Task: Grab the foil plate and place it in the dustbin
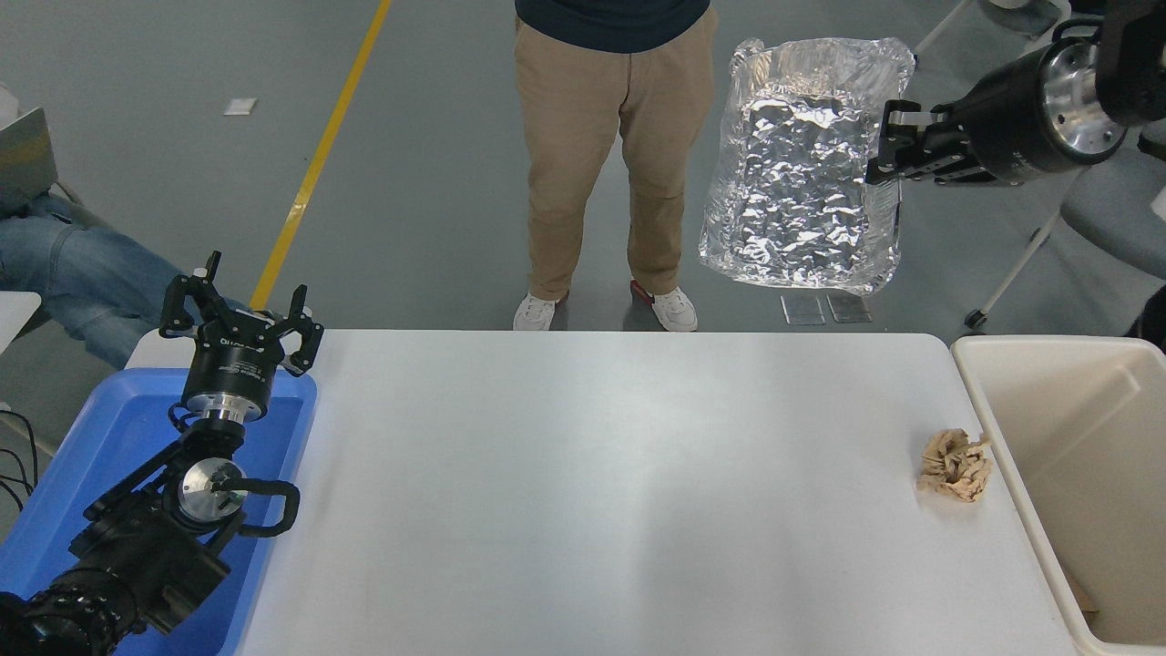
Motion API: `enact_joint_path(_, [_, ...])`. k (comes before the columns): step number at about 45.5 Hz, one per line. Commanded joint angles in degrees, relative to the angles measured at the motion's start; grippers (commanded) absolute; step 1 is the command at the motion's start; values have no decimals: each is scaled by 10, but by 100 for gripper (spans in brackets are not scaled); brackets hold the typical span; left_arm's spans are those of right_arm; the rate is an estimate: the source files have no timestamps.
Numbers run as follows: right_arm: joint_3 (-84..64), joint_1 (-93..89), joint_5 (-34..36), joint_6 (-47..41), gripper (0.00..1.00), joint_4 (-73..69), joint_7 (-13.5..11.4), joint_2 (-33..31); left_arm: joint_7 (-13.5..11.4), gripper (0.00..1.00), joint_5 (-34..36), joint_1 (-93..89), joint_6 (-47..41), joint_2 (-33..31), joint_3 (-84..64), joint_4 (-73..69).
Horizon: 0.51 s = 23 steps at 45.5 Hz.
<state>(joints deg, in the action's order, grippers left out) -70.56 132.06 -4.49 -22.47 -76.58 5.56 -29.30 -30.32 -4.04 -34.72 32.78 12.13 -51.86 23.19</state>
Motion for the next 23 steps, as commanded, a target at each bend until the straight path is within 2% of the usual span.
enact_joint_path(1, [-30, -51, -1, 24, 0, 50, -1, -45, 0, 99, 0, 0, 0, 0, 0, -1])
enact_joint_path(14, [-42, -217, 15, 76, 0, 195, -5, -110, 0, 99, 0, 0, 0, 0, 0, 0])
enact_joint_path(23, [-40, -356, 69, 115, 0, 286, -5, -132, 0, 99, 0, 0, 0, 0, 0, 0])
